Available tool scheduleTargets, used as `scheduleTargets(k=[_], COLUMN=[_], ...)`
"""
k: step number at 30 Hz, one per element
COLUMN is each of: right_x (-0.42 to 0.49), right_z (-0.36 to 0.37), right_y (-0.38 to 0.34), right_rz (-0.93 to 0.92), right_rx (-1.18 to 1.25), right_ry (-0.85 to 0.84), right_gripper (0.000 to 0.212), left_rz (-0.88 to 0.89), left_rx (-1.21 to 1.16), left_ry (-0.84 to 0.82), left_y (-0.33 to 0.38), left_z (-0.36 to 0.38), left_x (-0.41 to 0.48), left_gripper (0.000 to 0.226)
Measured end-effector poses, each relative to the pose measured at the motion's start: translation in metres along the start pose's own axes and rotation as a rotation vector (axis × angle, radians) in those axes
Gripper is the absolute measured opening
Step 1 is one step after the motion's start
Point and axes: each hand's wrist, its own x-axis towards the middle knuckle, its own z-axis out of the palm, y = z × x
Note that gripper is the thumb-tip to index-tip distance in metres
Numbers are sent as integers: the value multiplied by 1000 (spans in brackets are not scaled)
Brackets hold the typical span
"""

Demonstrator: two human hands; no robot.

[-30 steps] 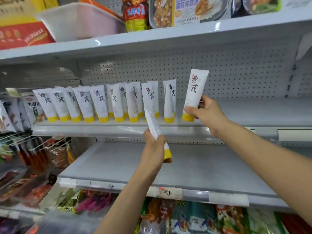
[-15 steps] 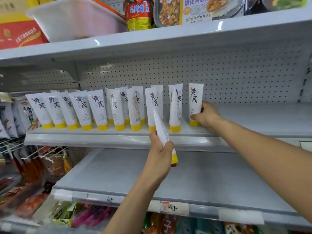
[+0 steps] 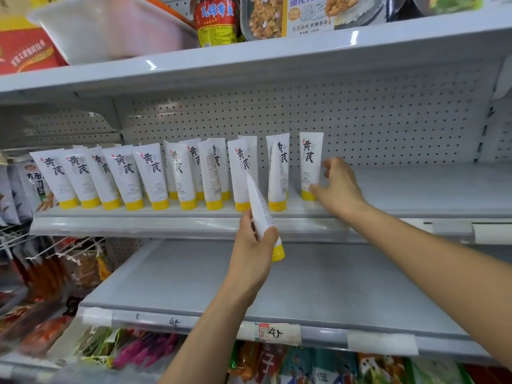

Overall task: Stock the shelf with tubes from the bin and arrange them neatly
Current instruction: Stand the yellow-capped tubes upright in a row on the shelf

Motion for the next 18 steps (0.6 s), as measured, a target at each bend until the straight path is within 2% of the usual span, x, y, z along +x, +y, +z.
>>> scheduleTargets(k=[1,3,5,7,9,12,15,18], right_x=[-11,-32,-51,-67,-80,-87,-85,-79], right_z=[-3,-11,-19,-24,-23,-18,-18,-17], right_y=[-5,-16,-25,-30,-32,-30,-26,-22], right_rz=[-53,-96,-112,-123,-147,-175,-160,-147], right_rx=[35,107,111,95,144,208,256,293], right_ry=[-53,-291,-580,-740,-731,-609,-574,-556], right_gripper=[41,27,30,39,39,30,24,45], left_rz=[-1,12,35,48,50,60,49,61], left_rx=[-4,-44,-115,-174,-194,-194,-203,-131], left_ry=[7,24,51,77,85,72,55,11], left_y=[1,4,7,10,13,17,21,22], left_z=[2,6,10,14,19,25,27,23], left_x=[-1,-3,-5,-6,-8,-10,-9,-7], left_gripper=[44,44,46,49,52,54,48,40])
